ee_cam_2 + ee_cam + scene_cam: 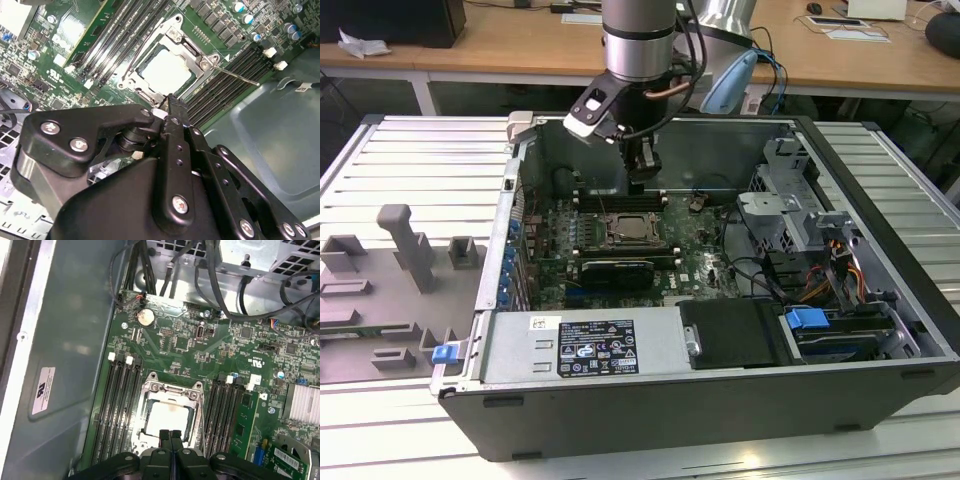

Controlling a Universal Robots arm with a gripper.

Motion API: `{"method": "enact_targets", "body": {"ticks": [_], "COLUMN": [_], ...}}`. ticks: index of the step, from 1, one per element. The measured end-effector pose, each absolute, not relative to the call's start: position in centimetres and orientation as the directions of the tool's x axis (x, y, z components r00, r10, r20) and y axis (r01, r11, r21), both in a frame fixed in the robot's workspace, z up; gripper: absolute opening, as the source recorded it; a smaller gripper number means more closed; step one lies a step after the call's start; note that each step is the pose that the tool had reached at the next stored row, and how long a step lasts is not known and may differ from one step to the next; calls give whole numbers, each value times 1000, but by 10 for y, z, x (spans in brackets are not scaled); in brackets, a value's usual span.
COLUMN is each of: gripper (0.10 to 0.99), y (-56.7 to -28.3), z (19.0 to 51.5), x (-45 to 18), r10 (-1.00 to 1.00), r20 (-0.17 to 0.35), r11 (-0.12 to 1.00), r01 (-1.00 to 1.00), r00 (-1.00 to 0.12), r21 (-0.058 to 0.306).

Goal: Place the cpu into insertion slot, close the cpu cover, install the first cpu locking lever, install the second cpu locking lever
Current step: 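Install the first cpu locking lever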

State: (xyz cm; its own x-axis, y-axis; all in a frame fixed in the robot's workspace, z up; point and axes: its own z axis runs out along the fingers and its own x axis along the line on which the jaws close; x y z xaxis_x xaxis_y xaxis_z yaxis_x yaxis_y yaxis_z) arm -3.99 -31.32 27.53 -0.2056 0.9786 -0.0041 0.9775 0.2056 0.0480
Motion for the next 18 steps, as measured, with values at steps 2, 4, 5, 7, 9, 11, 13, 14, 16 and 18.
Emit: {"method": "enact_targets", "body": {"ticks": [2, 4, 5, 7, 9, 11, 13, 14, 16, 18], "gripper": [102, 102, 102, 102, 102, 102, 102, 102, 102, 102], "y": [-313, -313, -313, -313, -313, -313, -313, -313, -313, -313], "z": [275, 275, 275, 275, 275, 275, 275, 275, 275, 275], "x": [-40, -40, -40, -40, -40, -40, -40, -40, -40, -40], "r10": [974, 970, 969, 966, 962, 958, 953, 951, 946, 943], "r20": [-4, -4, -4, -4, -4, -4, -4, -4, -4, -4], "r11": [226, 241, 247, 257, 274, 288, 301, 309, 324, 332], "r01": [973, 969, 968, 965, 961, 956, 952, 950, 945, 942], "r00": [-226, -241, -248, -257, -274, -288, -301, -309, -324, -332], "r21": [48, 48, 48, 48, 48, 48, 48, 48, 48, 48]}}
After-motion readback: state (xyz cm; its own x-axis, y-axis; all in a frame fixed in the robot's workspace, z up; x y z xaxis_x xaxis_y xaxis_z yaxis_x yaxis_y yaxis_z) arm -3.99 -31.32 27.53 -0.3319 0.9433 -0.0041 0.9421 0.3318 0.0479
